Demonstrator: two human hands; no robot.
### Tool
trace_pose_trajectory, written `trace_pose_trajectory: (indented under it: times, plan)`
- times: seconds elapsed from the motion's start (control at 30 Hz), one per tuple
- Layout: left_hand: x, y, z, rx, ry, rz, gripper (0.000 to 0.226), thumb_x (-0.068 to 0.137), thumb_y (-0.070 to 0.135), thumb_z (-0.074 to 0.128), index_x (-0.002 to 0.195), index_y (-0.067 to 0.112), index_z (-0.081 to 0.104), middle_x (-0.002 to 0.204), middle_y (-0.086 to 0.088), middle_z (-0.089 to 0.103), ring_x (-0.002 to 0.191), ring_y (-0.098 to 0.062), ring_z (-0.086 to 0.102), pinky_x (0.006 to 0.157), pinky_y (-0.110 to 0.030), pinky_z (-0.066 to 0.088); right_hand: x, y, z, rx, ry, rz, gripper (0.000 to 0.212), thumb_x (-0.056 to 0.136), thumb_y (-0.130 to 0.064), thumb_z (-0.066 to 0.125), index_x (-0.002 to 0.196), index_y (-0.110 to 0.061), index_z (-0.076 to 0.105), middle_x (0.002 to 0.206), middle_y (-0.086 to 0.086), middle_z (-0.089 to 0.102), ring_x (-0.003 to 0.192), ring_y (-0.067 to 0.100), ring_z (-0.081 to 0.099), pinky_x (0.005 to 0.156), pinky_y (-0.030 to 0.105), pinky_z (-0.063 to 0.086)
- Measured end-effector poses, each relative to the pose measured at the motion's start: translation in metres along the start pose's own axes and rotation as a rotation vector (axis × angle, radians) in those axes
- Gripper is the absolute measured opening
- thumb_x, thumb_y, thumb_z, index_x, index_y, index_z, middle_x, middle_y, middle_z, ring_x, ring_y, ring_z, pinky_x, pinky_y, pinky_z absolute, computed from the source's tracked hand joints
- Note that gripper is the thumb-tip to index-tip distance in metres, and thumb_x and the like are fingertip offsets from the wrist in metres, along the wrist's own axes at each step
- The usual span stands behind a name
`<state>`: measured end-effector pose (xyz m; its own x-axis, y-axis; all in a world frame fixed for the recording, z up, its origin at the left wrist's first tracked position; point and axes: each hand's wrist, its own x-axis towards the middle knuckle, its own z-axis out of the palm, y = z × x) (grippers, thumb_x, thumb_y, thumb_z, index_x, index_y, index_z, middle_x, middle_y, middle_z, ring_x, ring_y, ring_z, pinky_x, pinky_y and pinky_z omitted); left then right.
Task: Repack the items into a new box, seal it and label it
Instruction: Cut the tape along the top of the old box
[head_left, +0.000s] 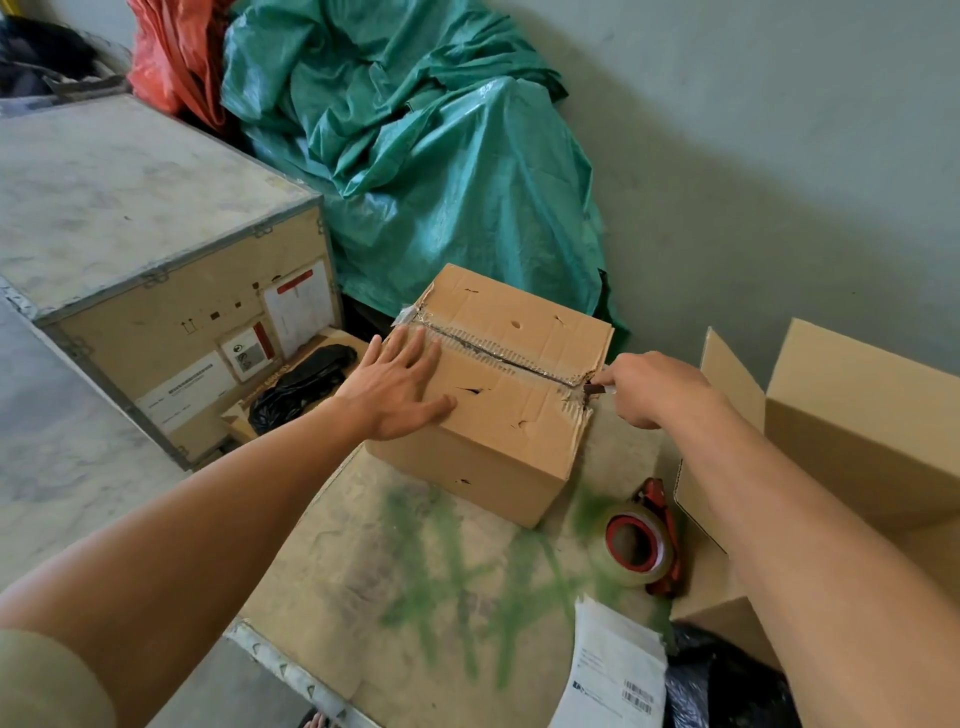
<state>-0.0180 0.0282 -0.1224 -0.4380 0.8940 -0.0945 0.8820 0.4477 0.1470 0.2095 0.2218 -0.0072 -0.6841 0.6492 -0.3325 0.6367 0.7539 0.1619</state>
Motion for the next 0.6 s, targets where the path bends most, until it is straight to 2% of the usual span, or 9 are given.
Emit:
trace_pose_trajectory:
  times: [0.1, 0.2, 0.3, 0.37, 0.43, 0.5, 0.6]
  plan:
    - [-0.009, -0.006, -0.003, -0.129, 0.052, -0.075, 0.108, 0.087, 0.082, 0.038, 0.161, 0.023, -0.015, 0.166, -0.012, -0.025, 0.154, -0.032, -0.017, 0.126, -0.054, 0.002, -0.009, -0.001, 0.005, 0.017, 0.059, 0.046, 0.064, 0.089, 0.004, 0.046, 0.14, -0.032, 0.058, 0.125, 0.007, 0.064, 0.104, 0.029, 0.064, 0.075, 0.037, 0.052]
    - [-0.014, -0.008, -0.007, -0.375, -0.018, -0.273, 0.127, 0.077, 0.079, 0.062, 0.159, 0.027, -0.019, 0.168, -0.009, -0.021, 0.156, -0.035, -0.001, 0.124, -0.054, 0.016, -0.019, 0.001, 0.005, 0.136, 0.123, 0.107, 0.056, 0.09, 0.002, 0.046, 0.137, -0.024, 0.06, 0.116, 0.01, 0.065, 0.095, 0.032, 0.062, 0.075, 0.038, 0.052]
    - [-0.014, -0.011, -0.008, -0.427, -0.077, -0.312, 0.134, 0.068, 0.082, 0.069, 0.161, 0.026, -0.01, 0.168, -0.007, 0.008, 0.149, -0.038, 0.027, 0.117, -0.053, 0.034, -0.037, -0.012, 0.014, 0.358, 0.207, 0.16, 0.038, 0.098, -0.009, 0.047, 0.136, -0.016, 0.053, 0.116, 0.015, 0.064, 0.101, 0.037, 0.059, 0.074, 0.039, 0.046]
    - [-0.015, -0.011, -0.009, -0.41, -0.065, -0.263, 0.135, 0.063, 0.084, 0.07, 0.161, 0.023, 0.0, 0.155, -0.006, 0.029, 0.14, -0.035, 0.039, 0.112, -0.052, 0.041, -0.055, -0.027, 0.029, 0.594, 0.308, 0.229, 0.025, 0.102, -0.016, 0.049, 0.126, -0.011, 0.05, 0.101, 0.012, 0.058, 0.09, 0.034, 0.053, 0.067, 0.037, 0.037]
    - [-0.018, -0.011, -0.011, -0.418, -0.062, -0.253, 0.136, 0.062, 0.084, 0.071, 0.16, 0.02, 0.001, 0.153, -0.006, 0.031, 0.139, -0.033, 0.04, 0.111, -0.052, 0.042, -0.074, -0.05, 0.057, 0.868, 0.365, 0.328, 0.014, 0.103, -0.019, 0.05, 0.114, -0.012, 0.051, 0.096, 0.004, 0.054, 0.084, 0.027, 0.05, 0.064, 0.035, 0.033]
    - [-0.02, -0.009, -0.013, -0.426, -0.064, -0.252, 0.136, 0.064, 0.082, 0.072, 0.161, 0.019, 0.001, 0.158, -0.007, 0.027, 0.141, -0.033, 0.037, 0.111, -0.052, 0.041, -0.093, -0.076, 0.093, 1.098, 0.428, 0.428, 0.011, 0.1, -0.019, 0.052, 0.107, -0.013, 0.058, 0.094, 0.002, 0.061, 0.082, 0.024, 0.055, 0.064, 0.033, 0.036]
    - [-0.021, -0.006, -0.015, -0.431, -0.056, -0.247, 0.133, 0.067, 0.078, 0.072, 0.161, 0.016, 0.001, 0.163, -0.008, 0.021, 0.145, -0.033, 0.032, 0.113, -0.051, 0.037, -0.119, -0.114, 0.147, 1.27, 0.504, 0.544, 0.014, 0.095, -0.02, 0.058, 0.104, -0.016, 0.068, 0.096, 0.007, 0.065, 0.079, 0.023, 0.06, 0.061, 0.031, 0.043]
